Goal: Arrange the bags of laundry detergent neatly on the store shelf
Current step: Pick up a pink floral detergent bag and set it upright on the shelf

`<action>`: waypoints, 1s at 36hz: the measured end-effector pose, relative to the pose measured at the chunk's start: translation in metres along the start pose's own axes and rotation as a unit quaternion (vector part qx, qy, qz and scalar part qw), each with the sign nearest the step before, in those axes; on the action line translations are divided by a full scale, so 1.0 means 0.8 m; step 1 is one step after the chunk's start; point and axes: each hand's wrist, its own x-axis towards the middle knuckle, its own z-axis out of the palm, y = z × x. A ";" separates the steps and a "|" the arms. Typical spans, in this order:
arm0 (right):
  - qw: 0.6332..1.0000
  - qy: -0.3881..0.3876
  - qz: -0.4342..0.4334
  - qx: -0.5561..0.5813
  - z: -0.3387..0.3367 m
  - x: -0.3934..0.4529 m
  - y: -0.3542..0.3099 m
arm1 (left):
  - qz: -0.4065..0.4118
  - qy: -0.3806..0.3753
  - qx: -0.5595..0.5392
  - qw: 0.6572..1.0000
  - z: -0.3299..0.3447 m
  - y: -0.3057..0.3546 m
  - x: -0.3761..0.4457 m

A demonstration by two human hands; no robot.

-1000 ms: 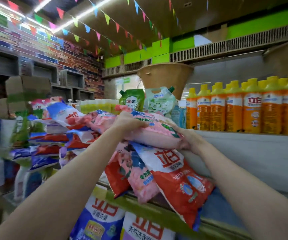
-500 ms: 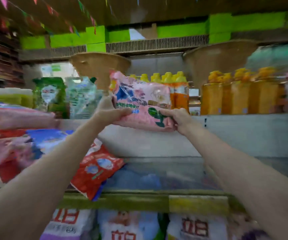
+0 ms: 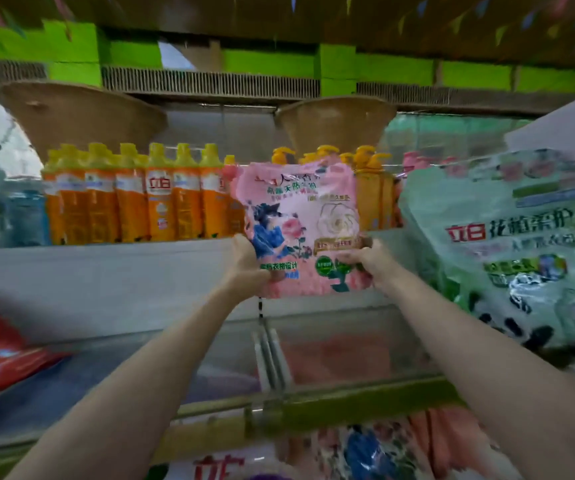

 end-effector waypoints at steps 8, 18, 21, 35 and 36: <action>0.990 -0.049 0.027 -0.128 -0.006 0.019 0.064 | -0.067 -0.044 0.225 0.971 0.042 -0.031 -0.001; 0.959 -0.109 -0.005 -0.261 -0.018 0.029 0.066 | -0.044 -0.059 0.394 0.916 0.047 -0.038 -0.009; 0.929 -0.091 -0.007 -0.360 -0.018 0.023 0.066 | -0.066 -0.054 0.463 0.882 0.051 -0.048 -0.023; 0.745 -0.154 -0.056 -0.646 0.008 -0.028 0.040 | -0.116 -0.073 0.518 0.844 -0.031 -0.017 -0.078; 0.747 -0.160 -0.078 -0.640 0.018 -0.033 0.036 | -0.123 -0.070 0.519 0.843 -0.036 -0.015 -0.084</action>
